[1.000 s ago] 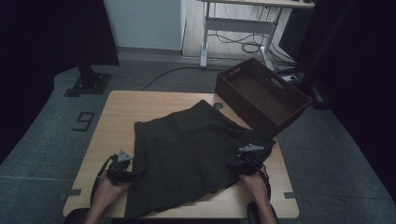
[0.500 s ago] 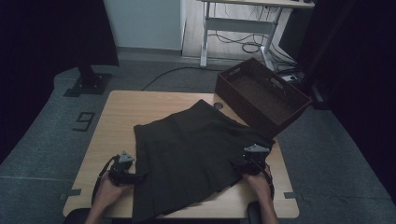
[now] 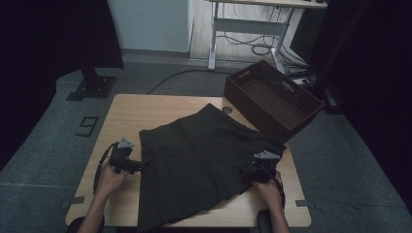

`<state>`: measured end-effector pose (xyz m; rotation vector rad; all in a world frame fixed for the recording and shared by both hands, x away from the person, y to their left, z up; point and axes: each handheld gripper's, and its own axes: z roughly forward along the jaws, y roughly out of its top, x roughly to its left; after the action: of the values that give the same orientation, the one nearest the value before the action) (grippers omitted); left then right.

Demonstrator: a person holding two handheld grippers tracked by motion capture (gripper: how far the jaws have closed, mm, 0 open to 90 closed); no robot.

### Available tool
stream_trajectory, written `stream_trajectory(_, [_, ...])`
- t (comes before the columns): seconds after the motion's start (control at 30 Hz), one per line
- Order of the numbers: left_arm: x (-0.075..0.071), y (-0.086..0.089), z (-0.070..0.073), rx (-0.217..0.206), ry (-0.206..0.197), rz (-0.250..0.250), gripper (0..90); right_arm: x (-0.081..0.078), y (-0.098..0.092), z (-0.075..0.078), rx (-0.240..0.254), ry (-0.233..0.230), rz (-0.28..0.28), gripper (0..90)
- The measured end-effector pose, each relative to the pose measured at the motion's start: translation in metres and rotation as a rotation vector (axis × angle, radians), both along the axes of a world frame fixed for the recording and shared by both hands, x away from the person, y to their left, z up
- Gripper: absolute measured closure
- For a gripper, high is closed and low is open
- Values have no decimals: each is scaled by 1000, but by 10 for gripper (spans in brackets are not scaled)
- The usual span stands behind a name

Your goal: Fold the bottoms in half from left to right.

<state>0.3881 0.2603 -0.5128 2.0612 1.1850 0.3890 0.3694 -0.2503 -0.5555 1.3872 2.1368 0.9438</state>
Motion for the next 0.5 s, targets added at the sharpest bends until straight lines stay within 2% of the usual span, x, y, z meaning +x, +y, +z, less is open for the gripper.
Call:
stream_trajectory(0.17, [17,1,5,7,4,22,0,0,0,0,0,0,0,46])
stream_trajectory(0.3, [30,1,8,-6,-4,29,0,0,0,0,0,0,0,46])
stream_trajectory(0.5, [49,3,2,0,-7,60,0,0,0,0,1,0,0,46])
